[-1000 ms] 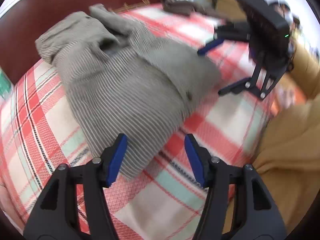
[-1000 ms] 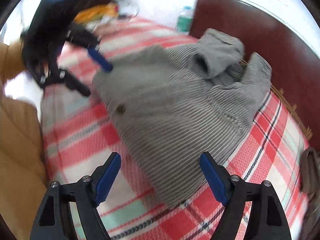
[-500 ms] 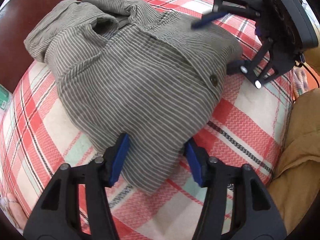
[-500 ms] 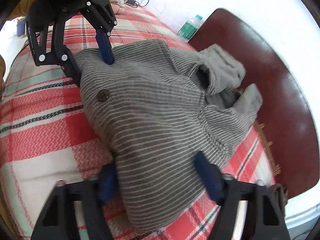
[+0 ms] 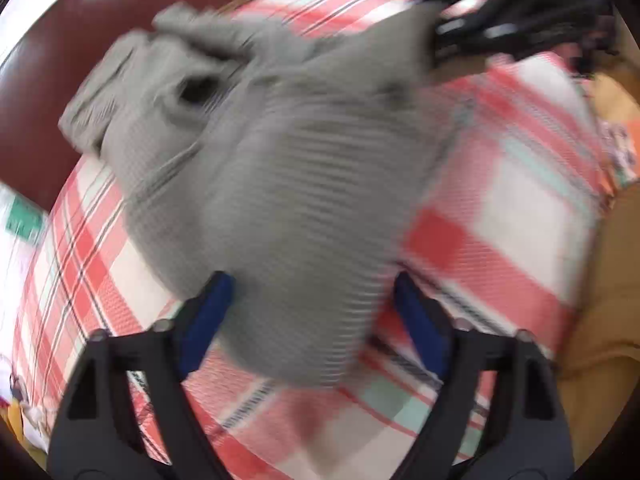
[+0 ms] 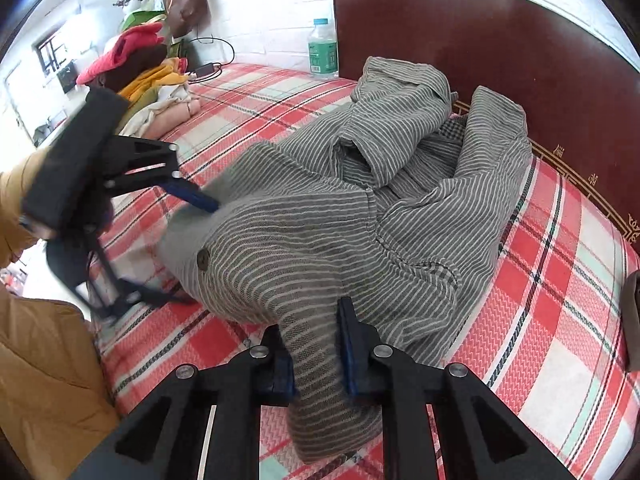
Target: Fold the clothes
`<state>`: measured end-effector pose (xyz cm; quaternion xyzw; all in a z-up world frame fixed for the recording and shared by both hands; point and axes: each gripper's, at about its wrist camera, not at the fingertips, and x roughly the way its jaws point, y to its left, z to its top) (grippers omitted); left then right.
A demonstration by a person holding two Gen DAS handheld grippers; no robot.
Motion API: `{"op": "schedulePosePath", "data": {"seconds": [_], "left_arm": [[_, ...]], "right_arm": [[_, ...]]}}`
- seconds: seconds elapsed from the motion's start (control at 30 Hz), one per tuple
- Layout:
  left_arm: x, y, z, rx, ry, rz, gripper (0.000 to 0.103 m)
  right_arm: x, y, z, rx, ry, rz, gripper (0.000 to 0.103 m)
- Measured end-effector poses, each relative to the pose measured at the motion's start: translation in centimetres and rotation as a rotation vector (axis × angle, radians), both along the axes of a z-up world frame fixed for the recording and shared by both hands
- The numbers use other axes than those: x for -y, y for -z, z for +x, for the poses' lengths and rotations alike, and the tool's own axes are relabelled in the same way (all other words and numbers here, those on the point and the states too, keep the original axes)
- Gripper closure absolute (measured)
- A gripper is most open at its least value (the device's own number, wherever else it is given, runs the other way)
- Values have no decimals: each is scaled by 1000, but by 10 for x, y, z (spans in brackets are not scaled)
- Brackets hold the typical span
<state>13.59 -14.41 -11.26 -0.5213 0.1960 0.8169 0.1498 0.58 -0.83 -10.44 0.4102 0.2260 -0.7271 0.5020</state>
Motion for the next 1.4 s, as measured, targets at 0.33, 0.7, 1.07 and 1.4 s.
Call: {"op": "schedulePosePath", "data": {"seconds": [0.33,0.7,1.07,1.4], "left_arm": [[25,-48,21,65,59,160,84],[19,-85,50,114,172,210,84],[74,-153,-72,-35,-70,166,83],[96,-117,-180,-41,-324,145,80]], "right_arm": [[-12,-10,27,49,-70,-3,91],[-37,-58,66,72,-166,-36,91],[6,-115,-54,-60,-5,-59,93],[52,-73,-176,58,125,-23,93]]}}
